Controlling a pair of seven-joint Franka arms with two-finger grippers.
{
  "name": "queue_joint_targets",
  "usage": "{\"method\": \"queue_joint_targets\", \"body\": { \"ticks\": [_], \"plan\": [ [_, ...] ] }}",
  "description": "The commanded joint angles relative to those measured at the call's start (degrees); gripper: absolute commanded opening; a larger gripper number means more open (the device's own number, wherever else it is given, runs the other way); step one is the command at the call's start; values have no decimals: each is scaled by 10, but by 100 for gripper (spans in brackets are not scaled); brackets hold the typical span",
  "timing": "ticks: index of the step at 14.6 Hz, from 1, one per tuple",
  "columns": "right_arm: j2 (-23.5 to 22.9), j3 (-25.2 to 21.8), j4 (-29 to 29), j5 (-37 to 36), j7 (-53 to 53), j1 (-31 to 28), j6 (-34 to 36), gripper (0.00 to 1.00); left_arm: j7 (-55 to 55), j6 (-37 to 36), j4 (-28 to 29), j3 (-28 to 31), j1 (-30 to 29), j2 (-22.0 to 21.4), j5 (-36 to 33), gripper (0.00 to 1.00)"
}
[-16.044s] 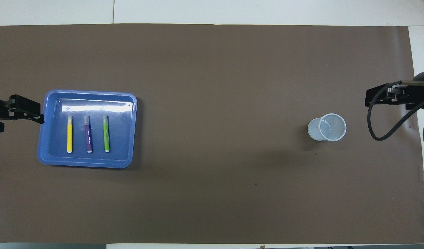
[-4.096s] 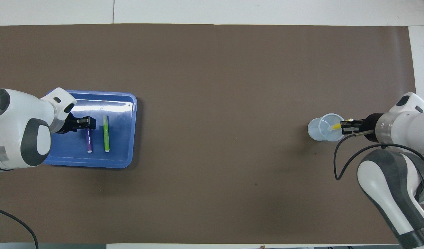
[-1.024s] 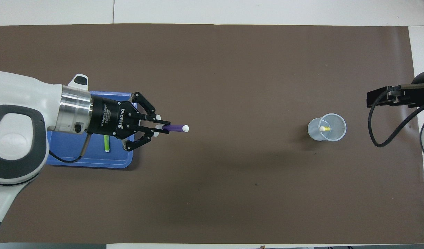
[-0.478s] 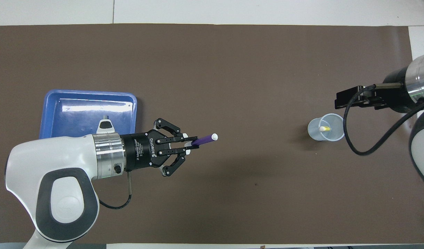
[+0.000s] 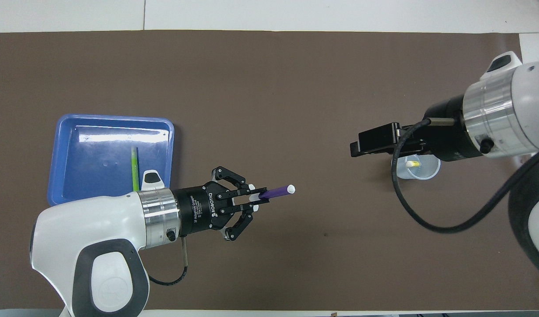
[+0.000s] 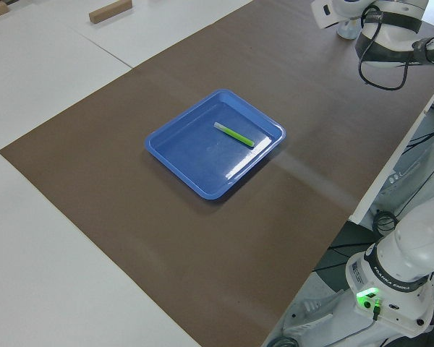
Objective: Transfer and insert pens with both arms
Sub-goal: 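Grasp the purple pen tip with the right gripper from the left gripper, then carry the purple pen to the cup with the right gripper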
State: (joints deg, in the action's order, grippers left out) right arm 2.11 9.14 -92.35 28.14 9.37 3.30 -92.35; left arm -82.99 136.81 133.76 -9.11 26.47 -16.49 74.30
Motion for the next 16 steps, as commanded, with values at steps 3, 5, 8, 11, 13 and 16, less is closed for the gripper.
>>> {"method": "queue_joint_targets", "body": {
  "ticks": [3, 5, 8, 11, 13, 16],
  "plan": [
    [46, 55, -100, 95, 8, -6, -134, 100, 19, -68, 12, 12, -36, -17, 11, 0],
    [46, 74, -110, 111, 10, -6, -158, 100, 19, -74, 12, 12, -41, -17, 11, 0],
    [41, 98, -113, 111, 36, -6, -176, 100, 21, -88, 11, 12, -43, -18, 11, 0],
    [37, 119, -126, 111, 46, -6, -194, 100, 29, -100, 11, 12, -54, -18, 11, 0],
    [33, 130, -132, 111, 46, -6, -194, 100, 29, -101, 12, 12, -55, -18, 11, 0],
    [42, 151, -150, 111, 59, -5, -194, 100, 30, -101, 12, 12, -55, -18, 11, 0]
  ]
}}
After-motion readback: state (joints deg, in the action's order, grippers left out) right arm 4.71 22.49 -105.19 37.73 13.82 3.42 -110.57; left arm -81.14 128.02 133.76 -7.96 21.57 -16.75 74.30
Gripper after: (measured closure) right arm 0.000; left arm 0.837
